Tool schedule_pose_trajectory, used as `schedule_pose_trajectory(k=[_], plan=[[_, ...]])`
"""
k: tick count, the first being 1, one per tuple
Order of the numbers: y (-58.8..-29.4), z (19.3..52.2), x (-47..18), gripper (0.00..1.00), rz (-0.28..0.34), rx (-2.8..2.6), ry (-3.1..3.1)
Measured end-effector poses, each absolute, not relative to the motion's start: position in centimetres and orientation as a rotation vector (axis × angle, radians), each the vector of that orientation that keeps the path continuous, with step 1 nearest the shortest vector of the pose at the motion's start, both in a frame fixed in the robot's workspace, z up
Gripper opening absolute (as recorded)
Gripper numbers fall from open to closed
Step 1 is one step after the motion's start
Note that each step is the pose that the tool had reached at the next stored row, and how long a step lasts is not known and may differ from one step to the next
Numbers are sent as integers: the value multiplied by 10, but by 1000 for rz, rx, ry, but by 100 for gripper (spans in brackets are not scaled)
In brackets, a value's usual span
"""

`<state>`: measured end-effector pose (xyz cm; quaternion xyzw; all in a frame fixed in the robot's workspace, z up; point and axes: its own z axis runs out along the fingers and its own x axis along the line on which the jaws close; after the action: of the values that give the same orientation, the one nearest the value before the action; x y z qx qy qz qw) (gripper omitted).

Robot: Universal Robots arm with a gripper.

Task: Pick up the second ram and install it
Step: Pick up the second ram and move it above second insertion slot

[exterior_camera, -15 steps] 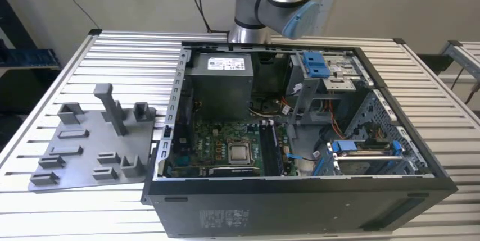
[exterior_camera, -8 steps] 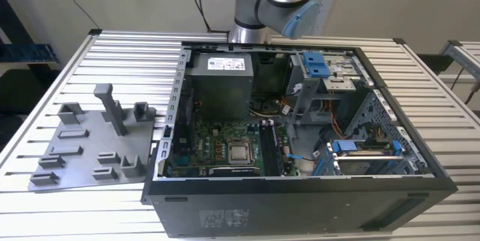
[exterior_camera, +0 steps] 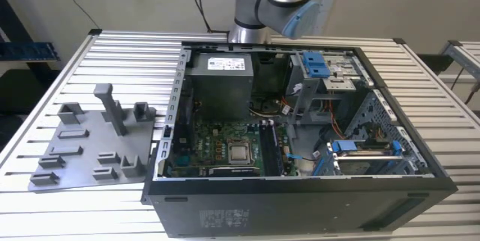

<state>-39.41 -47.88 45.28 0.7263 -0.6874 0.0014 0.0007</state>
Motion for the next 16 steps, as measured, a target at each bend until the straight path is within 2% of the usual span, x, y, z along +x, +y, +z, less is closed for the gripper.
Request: schedule_pose_trajectory(k=[16], plan=[[-479,452,-327,14,3,2292,-2145]])
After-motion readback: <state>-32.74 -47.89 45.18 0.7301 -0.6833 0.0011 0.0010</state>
